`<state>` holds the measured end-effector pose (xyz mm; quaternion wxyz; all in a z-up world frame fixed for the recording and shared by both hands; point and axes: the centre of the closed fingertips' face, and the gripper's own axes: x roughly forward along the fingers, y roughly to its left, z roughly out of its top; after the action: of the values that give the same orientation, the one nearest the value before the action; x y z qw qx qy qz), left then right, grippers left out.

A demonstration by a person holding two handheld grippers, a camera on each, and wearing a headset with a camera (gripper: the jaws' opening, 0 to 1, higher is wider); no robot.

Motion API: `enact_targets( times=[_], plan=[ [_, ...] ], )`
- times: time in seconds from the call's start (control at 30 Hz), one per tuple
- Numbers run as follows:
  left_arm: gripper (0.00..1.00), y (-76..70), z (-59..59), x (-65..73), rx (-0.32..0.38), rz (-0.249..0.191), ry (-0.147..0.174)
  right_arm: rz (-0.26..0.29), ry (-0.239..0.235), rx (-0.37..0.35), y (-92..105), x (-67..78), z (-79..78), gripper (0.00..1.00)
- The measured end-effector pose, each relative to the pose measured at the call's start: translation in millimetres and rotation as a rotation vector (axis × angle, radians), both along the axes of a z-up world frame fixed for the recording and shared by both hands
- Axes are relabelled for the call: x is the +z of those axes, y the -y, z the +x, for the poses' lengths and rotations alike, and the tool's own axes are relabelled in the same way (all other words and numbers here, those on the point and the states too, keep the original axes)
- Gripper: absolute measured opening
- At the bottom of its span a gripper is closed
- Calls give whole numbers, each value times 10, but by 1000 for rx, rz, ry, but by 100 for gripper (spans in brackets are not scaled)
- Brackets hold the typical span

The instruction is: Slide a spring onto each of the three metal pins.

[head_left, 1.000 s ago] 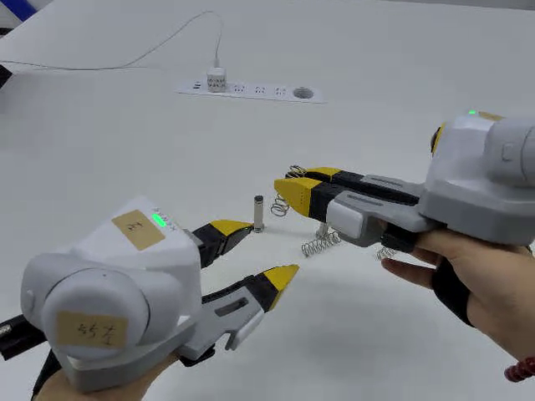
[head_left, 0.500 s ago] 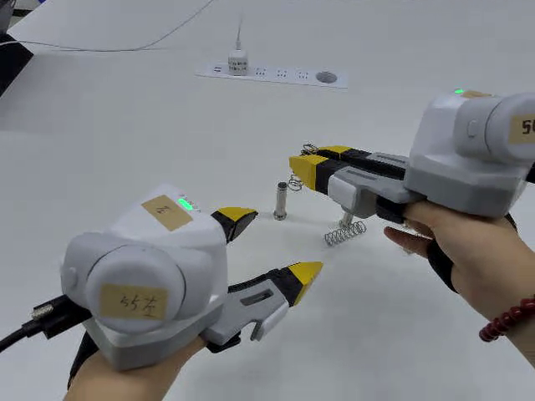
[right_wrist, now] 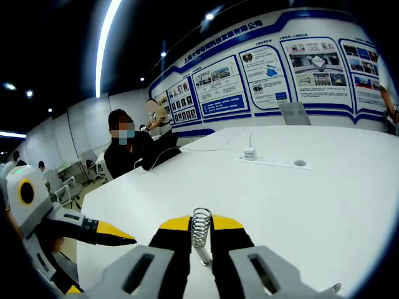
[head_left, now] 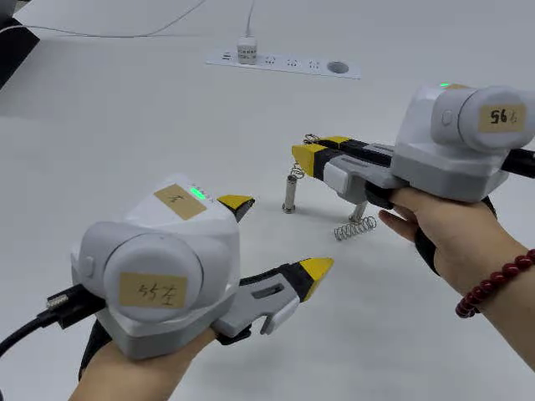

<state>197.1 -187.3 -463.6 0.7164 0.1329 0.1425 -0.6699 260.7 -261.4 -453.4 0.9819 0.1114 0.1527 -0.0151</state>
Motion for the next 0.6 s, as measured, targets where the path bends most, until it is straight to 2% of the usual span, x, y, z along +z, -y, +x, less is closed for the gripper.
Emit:
enact_targets(
  times=[0.17,0.23,0.43,0.57,0.6],
  plan=[
    [64,-13,22,1,8,6,7,-5,-1,6,-22,-8,12,12],
    [65,-18,33,3,14,5,-1,-8,-4,9,-31,-16,17,12],
    [67,-37,86,1,33,9,-6,-57,-18,19,-57,-34,24,12],
    [69,-43,108,4,39,13,9,-128,-45,44,-86,-76,32,12],
    [69,-44,110,6,41,12,8,-131,-49,42,-90,-84,34,12]
  ],
)
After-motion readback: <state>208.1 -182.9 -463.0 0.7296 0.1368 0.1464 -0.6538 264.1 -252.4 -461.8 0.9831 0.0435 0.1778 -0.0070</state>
